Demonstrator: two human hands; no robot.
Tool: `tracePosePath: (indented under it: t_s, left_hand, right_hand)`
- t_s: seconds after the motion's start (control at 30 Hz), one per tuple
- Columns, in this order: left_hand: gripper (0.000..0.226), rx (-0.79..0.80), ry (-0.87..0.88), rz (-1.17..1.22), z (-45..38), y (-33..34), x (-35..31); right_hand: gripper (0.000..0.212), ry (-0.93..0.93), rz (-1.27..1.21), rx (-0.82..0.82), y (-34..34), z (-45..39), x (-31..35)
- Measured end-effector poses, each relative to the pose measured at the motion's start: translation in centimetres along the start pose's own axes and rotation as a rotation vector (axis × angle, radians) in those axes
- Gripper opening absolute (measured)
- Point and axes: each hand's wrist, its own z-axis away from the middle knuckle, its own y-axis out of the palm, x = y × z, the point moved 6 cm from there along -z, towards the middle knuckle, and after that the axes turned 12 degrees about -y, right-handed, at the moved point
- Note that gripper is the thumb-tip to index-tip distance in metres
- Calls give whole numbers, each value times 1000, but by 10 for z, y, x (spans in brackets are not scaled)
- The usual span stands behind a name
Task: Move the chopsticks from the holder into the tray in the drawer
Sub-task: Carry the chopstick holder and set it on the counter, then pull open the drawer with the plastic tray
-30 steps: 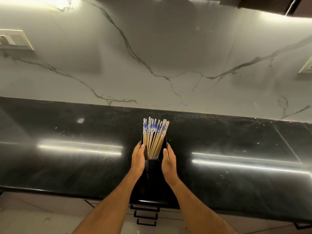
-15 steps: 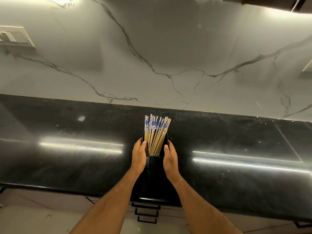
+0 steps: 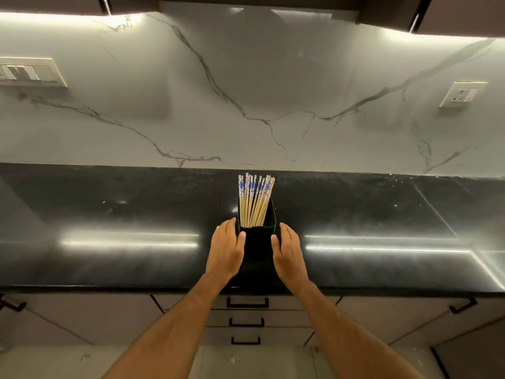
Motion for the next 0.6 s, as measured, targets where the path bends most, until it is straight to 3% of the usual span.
tracePosePath:
  t_s: [0.07,0.23,0.4,0.6]
  left_hand:
    - [39,-22,129,-116,30,-10,5]
    - [55,41,277,-385,99,-16,44]
    - [56,167,258,-466,143,-4,80]
    - [53,323,146,-568,161,43,120]
  right_hand:
    - [49,-95,127,-6,-1,29,16]
    - [48,-239,406,110,16,94,38]
    - [46,-247,512,188,28,139,32]
    - [40,-207,578,486,67,164,-12]
